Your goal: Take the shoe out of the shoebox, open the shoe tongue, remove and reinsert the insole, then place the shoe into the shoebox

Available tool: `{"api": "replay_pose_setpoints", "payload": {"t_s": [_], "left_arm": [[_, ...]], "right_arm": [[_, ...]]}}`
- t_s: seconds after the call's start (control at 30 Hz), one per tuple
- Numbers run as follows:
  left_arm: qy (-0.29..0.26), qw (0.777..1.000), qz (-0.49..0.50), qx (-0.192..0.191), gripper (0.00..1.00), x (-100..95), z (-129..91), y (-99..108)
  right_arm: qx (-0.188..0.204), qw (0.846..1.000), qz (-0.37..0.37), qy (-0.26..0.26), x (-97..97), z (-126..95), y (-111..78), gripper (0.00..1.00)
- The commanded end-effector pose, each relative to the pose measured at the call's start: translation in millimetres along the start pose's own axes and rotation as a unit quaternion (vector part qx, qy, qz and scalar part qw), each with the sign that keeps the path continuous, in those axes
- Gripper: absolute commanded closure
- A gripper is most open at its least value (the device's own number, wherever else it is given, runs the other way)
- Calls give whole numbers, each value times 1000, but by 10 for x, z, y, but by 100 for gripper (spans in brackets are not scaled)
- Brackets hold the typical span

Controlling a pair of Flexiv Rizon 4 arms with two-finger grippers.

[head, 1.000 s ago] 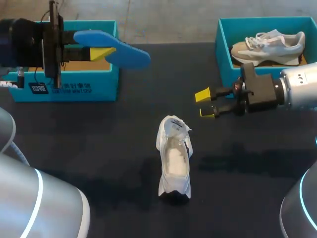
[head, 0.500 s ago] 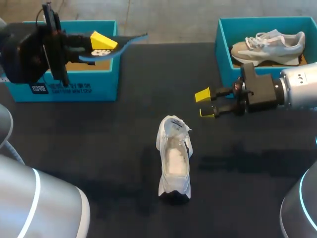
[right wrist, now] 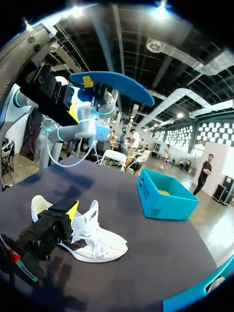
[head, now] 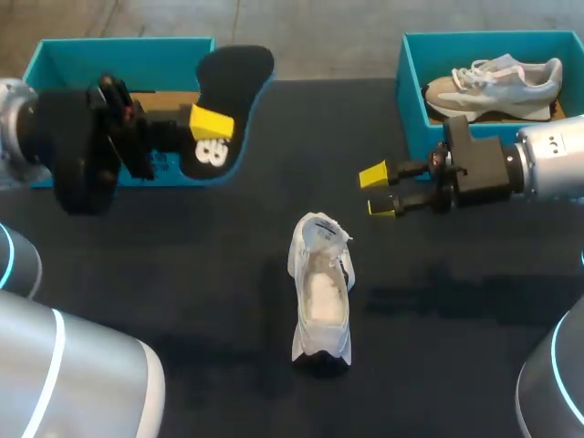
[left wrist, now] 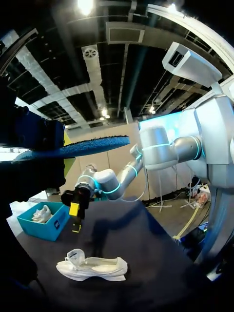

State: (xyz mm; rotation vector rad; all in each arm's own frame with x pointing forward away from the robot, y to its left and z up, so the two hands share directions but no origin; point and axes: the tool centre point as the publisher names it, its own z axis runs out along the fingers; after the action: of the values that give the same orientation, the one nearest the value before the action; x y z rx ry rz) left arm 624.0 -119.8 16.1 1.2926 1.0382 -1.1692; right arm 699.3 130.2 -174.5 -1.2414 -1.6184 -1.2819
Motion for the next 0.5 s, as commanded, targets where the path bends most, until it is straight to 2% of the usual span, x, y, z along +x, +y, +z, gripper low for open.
{"api": "replay_pose_setpoints", "payload": {"t_s": [0.03,0.27,0.5], "left_arm": [[-17,1000,14,-8,100,317,90,-24],[-6,994,110,-1,100,672,101,6],[-13,990,143,-4,100,914,83,71]], "right_arm": [[-1,1000,0,0,-2,12,-3,0],[-1,1000,0,0,-2,12,-3,0],[-1,1000,0,0,-2,12,-3,0]]}}
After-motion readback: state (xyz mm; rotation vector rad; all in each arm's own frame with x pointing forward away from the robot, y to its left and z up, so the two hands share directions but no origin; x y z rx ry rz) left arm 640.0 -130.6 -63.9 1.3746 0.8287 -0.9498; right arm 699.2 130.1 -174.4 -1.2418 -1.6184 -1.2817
